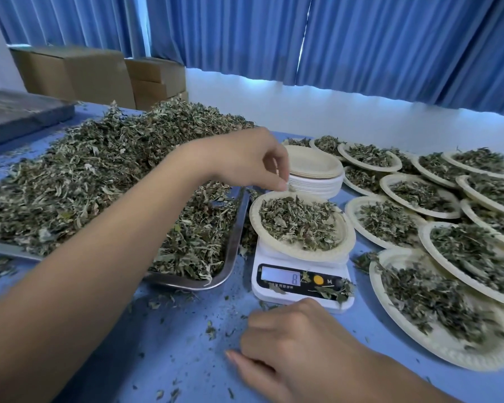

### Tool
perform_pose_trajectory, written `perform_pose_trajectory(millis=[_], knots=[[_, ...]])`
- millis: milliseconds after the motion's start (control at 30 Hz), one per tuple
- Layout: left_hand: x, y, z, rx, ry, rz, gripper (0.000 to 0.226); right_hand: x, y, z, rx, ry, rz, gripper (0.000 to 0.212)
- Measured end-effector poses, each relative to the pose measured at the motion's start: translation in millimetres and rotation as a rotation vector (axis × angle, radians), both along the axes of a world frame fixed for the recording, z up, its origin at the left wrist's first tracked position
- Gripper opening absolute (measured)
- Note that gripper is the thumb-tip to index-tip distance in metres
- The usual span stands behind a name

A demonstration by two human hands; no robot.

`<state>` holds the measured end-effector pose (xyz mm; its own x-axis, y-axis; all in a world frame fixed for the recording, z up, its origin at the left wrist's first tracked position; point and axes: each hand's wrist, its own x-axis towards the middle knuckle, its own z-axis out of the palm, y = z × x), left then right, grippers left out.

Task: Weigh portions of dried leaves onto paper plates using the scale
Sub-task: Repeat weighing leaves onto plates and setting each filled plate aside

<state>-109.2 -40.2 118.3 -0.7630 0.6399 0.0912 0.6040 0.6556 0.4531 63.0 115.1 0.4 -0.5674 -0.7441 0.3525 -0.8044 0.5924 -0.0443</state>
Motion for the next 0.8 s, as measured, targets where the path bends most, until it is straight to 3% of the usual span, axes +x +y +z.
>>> perform_pose_trajectory(millis=[233, 667, 800], knots=[[-2, 21, -21, -0.019, 0.032, -0.081, 0.02, 0, -1, 0, 0.008, -0.006, -0.012, 0.04], [-1, 32, -37, -0.059, 0.044, -0.117, 0.011, 2, 0, 3, 0.025, -0.017, -0.016, 0.042], [2, 26, -22, 0.039, 0.125, -0.077, 0.011, 2, 1, 1, 0.028, -0.041, -0.014, 0.041]])
